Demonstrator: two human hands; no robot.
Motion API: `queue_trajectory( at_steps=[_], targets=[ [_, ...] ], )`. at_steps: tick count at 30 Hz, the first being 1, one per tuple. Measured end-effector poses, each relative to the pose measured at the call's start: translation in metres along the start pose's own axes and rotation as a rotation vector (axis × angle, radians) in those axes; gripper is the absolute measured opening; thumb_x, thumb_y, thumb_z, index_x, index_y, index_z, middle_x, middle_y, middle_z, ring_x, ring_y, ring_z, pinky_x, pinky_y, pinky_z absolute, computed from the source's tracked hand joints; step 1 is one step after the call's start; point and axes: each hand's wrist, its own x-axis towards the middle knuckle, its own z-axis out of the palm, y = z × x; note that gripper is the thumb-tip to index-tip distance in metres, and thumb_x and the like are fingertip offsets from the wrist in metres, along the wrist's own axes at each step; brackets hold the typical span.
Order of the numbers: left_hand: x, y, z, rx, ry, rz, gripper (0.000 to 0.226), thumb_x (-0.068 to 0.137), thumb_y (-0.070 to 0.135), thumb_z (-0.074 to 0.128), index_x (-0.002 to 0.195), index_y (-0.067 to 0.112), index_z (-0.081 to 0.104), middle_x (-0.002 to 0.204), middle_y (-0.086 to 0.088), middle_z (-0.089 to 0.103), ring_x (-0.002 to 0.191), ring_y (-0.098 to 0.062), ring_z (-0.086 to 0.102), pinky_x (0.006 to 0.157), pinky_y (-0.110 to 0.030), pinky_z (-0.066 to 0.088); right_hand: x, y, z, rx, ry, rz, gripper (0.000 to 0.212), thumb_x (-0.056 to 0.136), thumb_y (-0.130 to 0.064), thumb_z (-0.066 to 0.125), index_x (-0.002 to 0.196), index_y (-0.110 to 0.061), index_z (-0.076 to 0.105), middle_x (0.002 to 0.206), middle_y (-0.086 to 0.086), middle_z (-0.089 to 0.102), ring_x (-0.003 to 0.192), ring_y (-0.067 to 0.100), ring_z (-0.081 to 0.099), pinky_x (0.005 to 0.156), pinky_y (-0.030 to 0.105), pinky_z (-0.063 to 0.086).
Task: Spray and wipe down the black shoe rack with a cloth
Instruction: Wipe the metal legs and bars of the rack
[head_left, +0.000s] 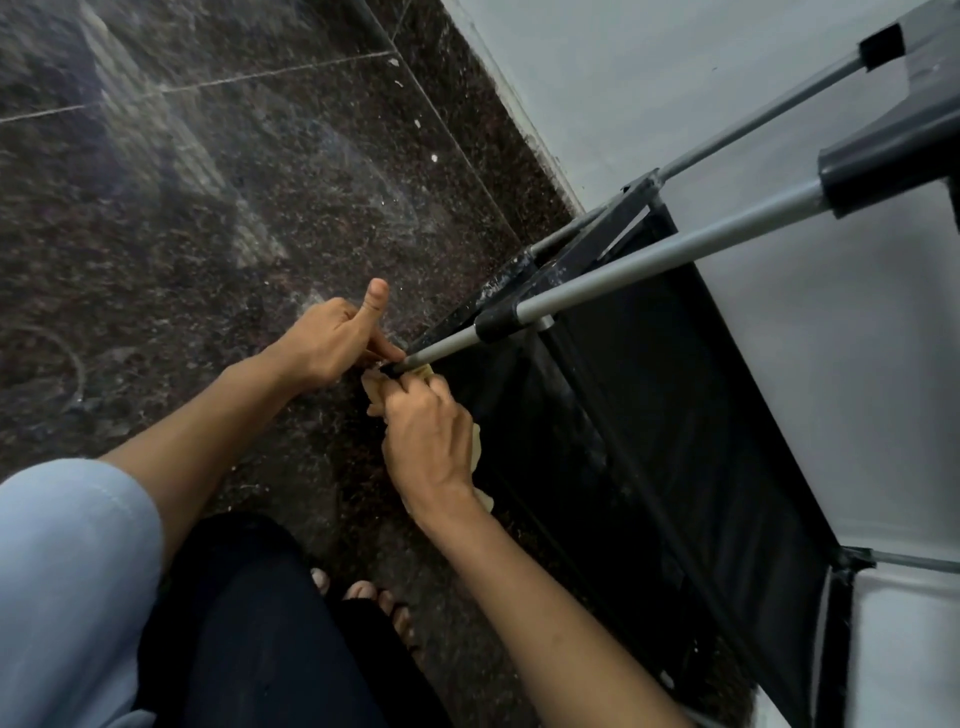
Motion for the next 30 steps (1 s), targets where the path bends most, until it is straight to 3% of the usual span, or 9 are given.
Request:
queue_trajectory(
  at_steps=[3, 5, 9, 12, 14, 17, 24, 28, 30],
  targets=[
    [-0.002, 0.002, 0.002, 0.059, 0.049, 0.001, 0.08, 0.094, 0.058, 0.011, 0.072, 0.016, 0.075, 0.076, -0.006, 0.07, 0.079, -0.018, 0.062, 0.074, -0.024, 0.047, -0.004, -0.004, -0.025, 0.168, 0.02, 0.083, 0.026, 0.086, -0.012, 0.06, 0.109, -0.02, 0.07, 0.091, -0.001, 0.067, 0.083, 0.022, 0.06, 0.059, 0.029, 0.047],
    [-0.003, 0.006, 0.003, 0.099, 0.077, 0.003, 0.075, 0.094, 0.056, 0.01, 0.063, 0.022, 0.069, 0.077, -0.013, 0.068, 0.071, -0.014, 0.058, 0.063, -0.022, 0.041, -0.012, -0.006, -0.053, 0.254, 0.189, 0.139, 0.031, 0.083, -0.011, 0.059, 0.111, -0.016, 0.07, 0.095, -0.001, 0.069, 0.085, 0.019, 0.062, 0.065, 0.027, 0.049],
    [-0.004, 0.016, 0.004, 0.171, 0.088, 0.028, 0.08, 0.094, 0.058, 0.008, 0.069, 0.021, 0.074, 0.073, -0.015, 0.068, 0.08, -0.026, 0.061, 0.072, -0.028, 0.038, -0.023, -0.004, -0.114, 0.308, 0.556, 0.192, 0.037, 0.075, -0.007, 0.059, 0.109, -0.008, 0.071, 0.099, 0.005, 0.069, 0.088, 0.022, 0.065, 0.079, 0.026, 0.053],
    [-0.008, 0.04, 0.013, 0.19, 0.19, 0.107, 0.075, 0.098, 0.053, 0.016, 0.083, 0.011, 0.077, 0.08, -0.013, 0.07, 0.083, -0.024, 0.062, 0.076, -0.027, 0.041, -0.021, 0.008, -0.158, 0.271, 0.734, 0.241, 0.033, 0.077, -0.004, 0.065, 0.109, -0.005, 0.07, 0.096, 0.006, 0.068, 0.081, 0.017, 0.064, 0.072, 0.023, 0.054],
    [-0.014, 0.068, 0.018, 0.017, 0.21, 0.182, 0.07, 0.099, 0.051, 0.018, 0.086, 0.012, 0.076, 0.088, -0.007, 0.072, 0.086, -0.016, 0.065, 0.083, -0.028, 0.048, -0.016, 0.013, -0.185, 0.215, 0.859, 0.263, 0.028, 0.079, -0.004, 0.067, 0.107, -0.004, 0.07, 0.092, 0.007, 0.067, 0.079, 0.008, 0.058, 0.072, 0.008, 0.044],
    [-0.019, 0.11, 0.016, -0.272, 0.108, 0.202, 0.072, 0.098, 0.054, 0.014, 0.094, 0.015, 0.075, 0.093, -0.001, 0.072, 0.09, -0.008, 0.067, 0.086, -0.025, 0.05, -0.006, 0.014, -0.199, 0.188, 0.964, 0.249, 0.029, 0.08, -0.006, 0.06, 0.107, -0.004, 0.07, 0.091, 0.01, 0.066, 0.079, 0.017, 0.061, 0.073, 0.02, 0.05],
    [-0.035, 0.127, 0.005, -0.49, -0.148, 0.034, 0.088, 0.09, 0.062, -0.008, 0.109, 0.019, 0.066, 0.11, -0.017, 0.068, 0.106, -0.027, 0.062, 0.089, -0.034, 0.048, -0.01, -0.001, -0.11, 0.015, 0.526, 0.125, 0.027, 0.088, -0.013, 0.061, 0.113, -0.011, 0.069, 0.087, 0.003, 0.065, 0.079, 0.022, 0.058, 0.06, 0.033, 0.051],
    [-0.041, 0.135, 0.003, -0.526, -0.137, -0.033, 0.099, 0.084, 0.066, -0.017, 0.114, 0.016, 0.063, 0.108, -0.009, 0.067, 0.109, -0.022, 0.059, 0.098, -0.034, 0.042, -0.023, 0.001, -0.075, -0.111, 0.245, 0.099, 0.025, 0.086, -0.018, 0.048, 0.098, -0.025, 0.069, 0.081, -0.005, 0.063, 0.071, 0.013, 0.062, 0.049, 0.026, 0.046],
    [-0.045, 0.14, 0.002, -0.489, -0.128, -0.027, 0.098, 0.086, 0.062, -0.018, 0.121, 0.013, 0.059, 0.11, -0.008, 0.065, 0.115, -0.02, 0.055, 0.105, -0.032, 0.034, -0.043, 0.007, -0.07, -0.026, 0.133, 0.133, 0.019, 0.08, -0.017, 0.061, 0.094, -0.028, 0.068, 0.081, -0.007, 0.062, 0.067, 0.01, 0.063, 0.046, 0.021, 0.045]
  ],
)
